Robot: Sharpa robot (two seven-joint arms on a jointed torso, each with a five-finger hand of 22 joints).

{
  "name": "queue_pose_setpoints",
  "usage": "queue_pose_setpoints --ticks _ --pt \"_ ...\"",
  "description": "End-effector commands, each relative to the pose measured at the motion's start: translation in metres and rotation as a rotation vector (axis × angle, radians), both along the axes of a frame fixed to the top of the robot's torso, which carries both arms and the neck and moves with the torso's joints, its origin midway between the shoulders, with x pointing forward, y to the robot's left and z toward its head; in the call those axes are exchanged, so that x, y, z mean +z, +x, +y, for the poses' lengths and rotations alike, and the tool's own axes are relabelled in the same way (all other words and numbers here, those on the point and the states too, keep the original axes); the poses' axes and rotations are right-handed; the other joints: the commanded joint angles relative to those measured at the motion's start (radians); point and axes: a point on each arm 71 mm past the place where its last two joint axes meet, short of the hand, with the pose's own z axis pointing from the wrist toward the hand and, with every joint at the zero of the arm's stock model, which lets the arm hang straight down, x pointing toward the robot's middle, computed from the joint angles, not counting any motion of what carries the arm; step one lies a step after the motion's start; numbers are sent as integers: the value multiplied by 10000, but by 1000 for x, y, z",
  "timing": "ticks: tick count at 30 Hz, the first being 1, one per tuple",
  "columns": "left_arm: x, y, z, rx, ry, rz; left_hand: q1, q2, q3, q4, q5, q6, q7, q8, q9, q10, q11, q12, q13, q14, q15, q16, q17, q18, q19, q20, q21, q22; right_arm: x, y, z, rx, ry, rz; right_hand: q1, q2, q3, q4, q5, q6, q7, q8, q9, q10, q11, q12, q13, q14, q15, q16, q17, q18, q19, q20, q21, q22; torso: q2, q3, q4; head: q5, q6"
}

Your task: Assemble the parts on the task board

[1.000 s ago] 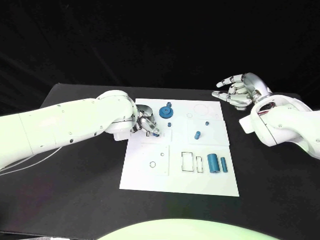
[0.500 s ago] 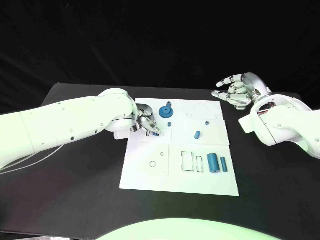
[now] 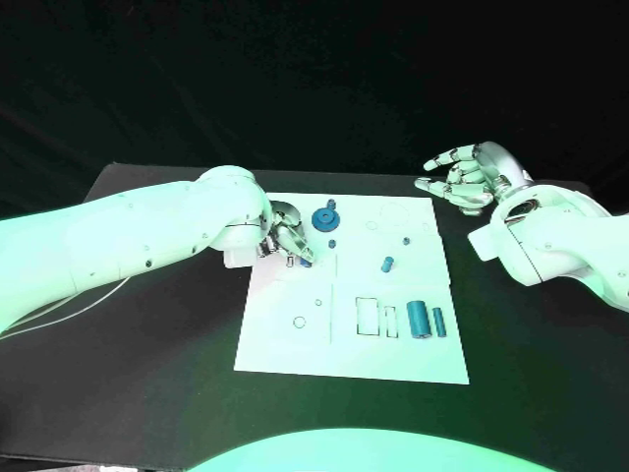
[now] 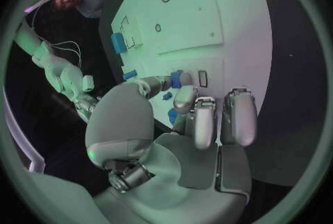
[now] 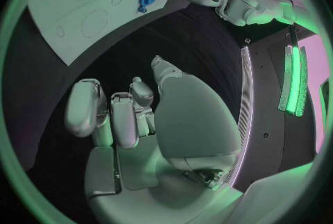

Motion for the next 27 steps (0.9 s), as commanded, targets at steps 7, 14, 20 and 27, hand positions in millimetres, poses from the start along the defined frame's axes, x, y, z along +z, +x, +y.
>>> queue_pose_setpoints --ticks 7,14,20,27 --pt "-7 -2 -2 -573 552 803 132 1 2206 -2252 93 38 -36 17 2 70 8 52 41 1041 -60 32 2630 -125 66 -15 50 139 -1 0 2 184 -98 -4 -52 -62 30 24 15 -42 -13 55 15 -41 -15 -65 -10 282 -94 -69 -9 122 3 -20 -35 -9 0 -8 3 -2 -21" --pt "-6 1 -2 -528 563 803 133 -2 2205 -2252 106 42 -36 15 3 84 8 69 66 1041 -61 32 2630 -122 56 -15 44 124 -1 0 2 182 -100 -2 -52 -62 30 24 15 -42 -13 55 15 -41 -15 -65 -10 282 -94 -69 -9 122 3 -20 -35 -9 -5 -14 1 -17 -25" --pt "-6 2 -3 -557 598 809 134 -2 2205 -2252 120 47 -36 13 4 92 8 76 76 1041 -61 32 2630 -122 58 -16 45 127 -1 0 2 186 -100 1 -52 -62 30 24 15 -42 -13 55 15 -41 -15 -65 -10 282 -94 -69 -9 122 3 -20 -35 -9 -10 -12 13 -24 -16" --pt "-5 3 -6 -593 684 784 134 -4 2205 -2251 138 51 -35 11 5 100 8 85 89 1041 -62 32 2630 -123 58 -17 46 128 -1 0 3 192 -97 0 -52 -62 30 24 15 -42 -13 55 15 -41 -15 -65 -10 282 -94 -69 -9 122 3 -20 -35 -9 -11 -13 12 -19 -21"
